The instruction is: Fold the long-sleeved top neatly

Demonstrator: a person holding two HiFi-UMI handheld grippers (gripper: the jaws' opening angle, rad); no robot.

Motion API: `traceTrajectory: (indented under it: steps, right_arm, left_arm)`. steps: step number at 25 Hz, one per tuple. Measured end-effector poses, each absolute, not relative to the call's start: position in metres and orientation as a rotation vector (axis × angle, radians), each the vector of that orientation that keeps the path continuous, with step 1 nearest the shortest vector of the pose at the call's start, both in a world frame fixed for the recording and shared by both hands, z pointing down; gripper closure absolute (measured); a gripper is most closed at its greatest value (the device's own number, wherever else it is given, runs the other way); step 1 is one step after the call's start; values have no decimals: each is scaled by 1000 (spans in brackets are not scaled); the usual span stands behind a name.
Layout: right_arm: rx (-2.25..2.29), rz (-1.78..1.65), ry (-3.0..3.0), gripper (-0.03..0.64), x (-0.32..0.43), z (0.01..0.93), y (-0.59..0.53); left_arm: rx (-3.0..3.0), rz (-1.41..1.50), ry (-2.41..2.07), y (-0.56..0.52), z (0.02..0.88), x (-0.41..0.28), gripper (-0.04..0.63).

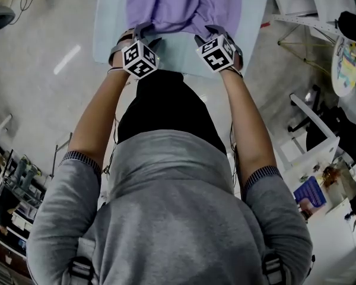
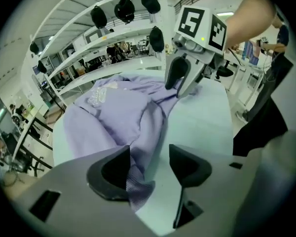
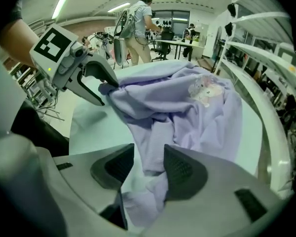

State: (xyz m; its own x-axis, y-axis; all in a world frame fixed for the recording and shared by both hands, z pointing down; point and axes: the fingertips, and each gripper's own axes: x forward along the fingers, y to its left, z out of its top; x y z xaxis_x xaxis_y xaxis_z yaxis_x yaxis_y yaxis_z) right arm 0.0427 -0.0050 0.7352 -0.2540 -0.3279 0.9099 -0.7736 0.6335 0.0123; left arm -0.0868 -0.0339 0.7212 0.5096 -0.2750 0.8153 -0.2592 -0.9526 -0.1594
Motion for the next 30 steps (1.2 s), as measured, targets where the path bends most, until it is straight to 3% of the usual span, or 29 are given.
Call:
traceTrajectory:
  steps: [6, 13, 14, 15, 16, 30]
  right_arm:
    - [820, 510, -1785, 416, 49, 748, 0]
    - [765, 430, -1742, 457, 47, 757, 1]
    - [759, 411, -1734, 476, 47, 756, 1]
    - [755, 387, -1721, 591, 48, 756, 1]
    - [751, 367, -1709, 588, 50, 755, 1]
    - [586, 406, -1723, 588, 70, 740, 65]
  left_arm:
    - [-2473, -1572, 387, -51, 733, -114, 324]
    - [-2316, -1574, 312, -61, 740, -127, 458]
    - [-2314, -1571, 306, -62, 740, -129, 494]
    - [-2317, -1567, 304, -62, 739, -131, 531]
    - [-2320, -1564, 303, -62, 738, -134, 541]
    - [-2283, -1625, 162, -31, 731, -188, 549]
